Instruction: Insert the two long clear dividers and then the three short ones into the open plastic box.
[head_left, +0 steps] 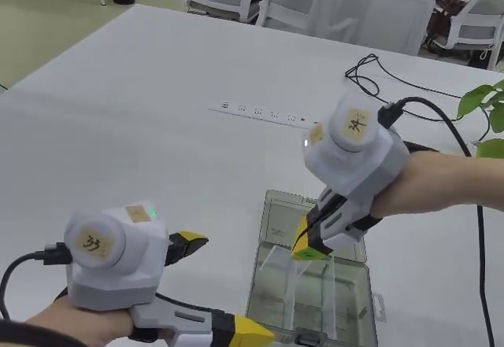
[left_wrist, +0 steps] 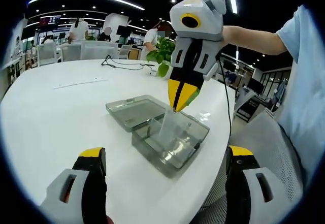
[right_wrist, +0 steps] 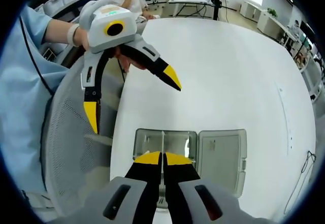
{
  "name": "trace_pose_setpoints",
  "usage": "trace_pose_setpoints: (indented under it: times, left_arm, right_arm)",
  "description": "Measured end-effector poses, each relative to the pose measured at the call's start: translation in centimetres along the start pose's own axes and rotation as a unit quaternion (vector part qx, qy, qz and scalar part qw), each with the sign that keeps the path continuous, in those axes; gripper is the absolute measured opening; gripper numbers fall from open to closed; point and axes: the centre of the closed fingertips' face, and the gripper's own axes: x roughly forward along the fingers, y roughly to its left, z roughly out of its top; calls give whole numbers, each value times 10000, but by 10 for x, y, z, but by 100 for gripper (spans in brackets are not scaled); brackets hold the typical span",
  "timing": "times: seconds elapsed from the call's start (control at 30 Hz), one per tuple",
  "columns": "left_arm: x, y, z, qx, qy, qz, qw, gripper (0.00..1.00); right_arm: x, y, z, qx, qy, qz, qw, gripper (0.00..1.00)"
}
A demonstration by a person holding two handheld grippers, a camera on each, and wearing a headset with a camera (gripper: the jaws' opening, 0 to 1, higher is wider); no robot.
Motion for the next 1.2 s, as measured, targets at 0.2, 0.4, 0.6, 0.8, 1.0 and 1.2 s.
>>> trace_pose_setpoints:
  times: [0.2,0.4,0.6,0.8,1.0,1.2]
  left_arm:
    - [1,0,0,-20,-3,-12,10000,100]
    - [2,0,-2,-31,18,-35,10000,100]
    - [2,0,-3,-62,6,-41,10000,99]
    - [4,0,-2,-60,1,-48,10000,99]
    - [3,0,-3,-73,6,-40,10000,98]
    - [3,-2,-6,-82,50,-67,9999,98]
  right_arm:
    - [2,-1,-1,11,9,4,10000,2]
    - [7,0,-2,-13,32,-19,10000,2]
    - [10,1,0,-21,-2,-73,10000,2]
    - [18,0,1,-54,-17,-145,9999,2]
    - [23,0,-1,2,-57,-221,9997,2]
    - [28,-2,-3,89,-196,-353,9991,2]
